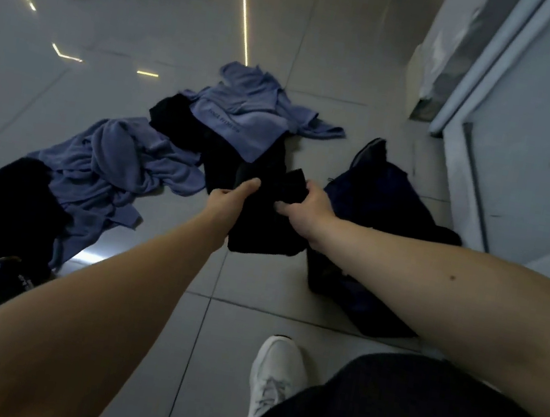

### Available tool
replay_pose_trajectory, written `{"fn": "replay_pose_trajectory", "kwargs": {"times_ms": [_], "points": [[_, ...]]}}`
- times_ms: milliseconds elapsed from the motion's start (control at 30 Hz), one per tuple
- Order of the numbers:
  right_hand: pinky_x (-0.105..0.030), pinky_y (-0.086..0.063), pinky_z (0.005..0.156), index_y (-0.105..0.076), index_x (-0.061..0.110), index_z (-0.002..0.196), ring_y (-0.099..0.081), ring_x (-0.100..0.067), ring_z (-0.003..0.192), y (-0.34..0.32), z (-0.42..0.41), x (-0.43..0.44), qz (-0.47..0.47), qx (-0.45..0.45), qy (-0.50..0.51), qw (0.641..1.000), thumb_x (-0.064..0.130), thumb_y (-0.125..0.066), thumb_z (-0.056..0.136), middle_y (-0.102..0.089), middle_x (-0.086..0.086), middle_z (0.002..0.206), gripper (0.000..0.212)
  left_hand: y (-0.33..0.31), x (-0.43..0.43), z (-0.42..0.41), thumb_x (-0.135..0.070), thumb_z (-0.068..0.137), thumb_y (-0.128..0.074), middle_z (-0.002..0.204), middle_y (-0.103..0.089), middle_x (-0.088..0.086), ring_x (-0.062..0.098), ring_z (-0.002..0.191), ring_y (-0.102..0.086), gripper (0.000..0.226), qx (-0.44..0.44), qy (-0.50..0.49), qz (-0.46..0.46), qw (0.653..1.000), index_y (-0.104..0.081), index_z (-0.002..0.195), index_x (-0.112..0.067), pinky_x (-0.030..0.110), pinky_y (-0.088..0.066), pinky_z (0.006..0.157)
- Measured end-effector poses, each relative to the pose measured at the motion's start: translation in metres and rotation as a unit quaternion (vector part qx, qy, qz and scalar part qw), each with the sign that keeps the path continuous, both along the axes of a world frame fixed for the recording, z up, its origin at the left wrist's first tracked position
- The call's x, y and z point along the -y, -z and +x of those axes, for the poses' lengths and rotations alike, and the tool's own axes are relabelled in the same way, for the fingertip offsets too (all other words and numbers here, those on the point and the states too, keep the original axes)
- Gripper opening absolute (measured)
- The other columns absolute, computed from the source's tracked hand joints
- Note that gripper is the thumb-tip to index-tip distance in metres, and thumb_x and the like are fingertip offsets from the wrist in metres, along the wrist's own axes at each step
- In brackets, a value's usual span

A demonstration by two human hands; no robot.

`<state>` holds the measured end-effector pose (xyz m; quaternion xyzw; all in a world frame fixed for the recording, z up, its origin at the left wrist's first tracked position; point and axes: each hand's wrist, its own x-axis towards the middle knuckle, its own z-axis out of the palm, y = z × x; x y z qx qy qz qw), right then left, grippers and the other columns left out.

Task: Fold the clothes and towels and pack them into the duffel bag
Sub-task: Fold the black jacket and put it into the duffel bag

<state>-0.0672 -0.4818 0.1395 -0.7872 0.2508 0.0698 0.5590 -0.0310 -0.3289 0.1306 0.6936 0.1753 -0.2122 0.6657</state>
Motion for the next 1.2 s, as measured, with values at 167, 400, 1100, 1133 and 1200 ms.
{"fn": "replay_pose_trajectory", "kwargs": {"times_ms": [167, 400, 1100, 1133, 1200], "points": [[-0.036, -0.053, 0.091, -0.057, 0.012, 0.133, -0.062, -0.028, 0.105, 0.001, -0.022, 0.035, -0.009, -0.057, 0.013, 0.998, 0.011, -0.077, 0.084, -0.064, -0.009, 0.119, 0.052, 0.009, 0.036, -0.010, -0.029, 0.089, -0.071, 0.111, -0.066, 0.016, 0.033, 0.096, -0.067, 0.042, 0.009, 0.073, 0.075, 0.994, -0.056, 0.119, -0.004, 0.050, -0.057, 0.089], [-0.038, -0.057, 0.086, -0.063, 0.017, 0.111, -0.064, -0.025, 0.093, 0.021, -0.043, 0.054, -0.010, -0.120, 0.020, 0.992, 0.015, -0.075, 0.079, -0.068, -0.009, 0.105, 0.035, 0.043, 0.048, -0.022, -0.023, 0.086, -0.075, 0.104, -0.063, 0.010, 0.029, 0.095, -0.066, 0.038, 0.012, 0.149, 0.103, 0.983, -0.052, 0.113, -0.008, 0.046, -0.058, 0.086], [-0.035, -0.055, 0.087, -0.061, 0.020, 0.096, -0.063, -0.026, 0.097, 0.100, -0.013, 0.110, -0.133, -0.252, -0.007, 0.958, 0.018, -0.061, 0.087, -0.063, -0.005, 0.095, 0.010, 0.105, 0.190, 0.113, -0.042, 0.093, -0.066, 0.076, -0.056, 0.001, 0.019, 0.070, -0.054, 0.031, 0.137, 0.403, 0.261, 0.866, -0.055, 0.090, -0.013, 0.031, -0.043, 0.063], [-0.038, -0.057, 0.088, -0.061, 0.018, 0.105, -0.063, -0.026, 0.097, 0.110, -0.013, 0.109, -0.129, -0.250, 0.001, 0.960, 0.018, -0.062, 0.088, -0.064, -0.006, 0.100, 0.017, 0.109, 0.197, 0.117, -0.044, 0.091, -0.067, 0.079, -0.059, 0.003, 0.018, 0.068, -0.055, 0.033, 0.140, 0.417, 0.267, 0.858, -0.058, 0.094, -0.012, 0.031, -0.044, 0.059], [-0.037, -0.057, 0.087, -0.057, 0.015, 0.121, -0.062, -0.023, 0.098, 0.127, -0.015, 0.105, -0.136, -0.246, 0.012, 0.960, 0.021, -0.063, 0.088, -0.063, -0.006, 0.109, 0.034, 0.114, 0.208, 0.123, -0.040, 0.091, -0.068, 0.085, -0.061, 0.005, 0.020, 0.070, -0.058, 0.032, 0.154, 0.435, 0.284, 0.841, -0.061, 0.099, -0.010, 0.031, -0.046, 0.056]]}}
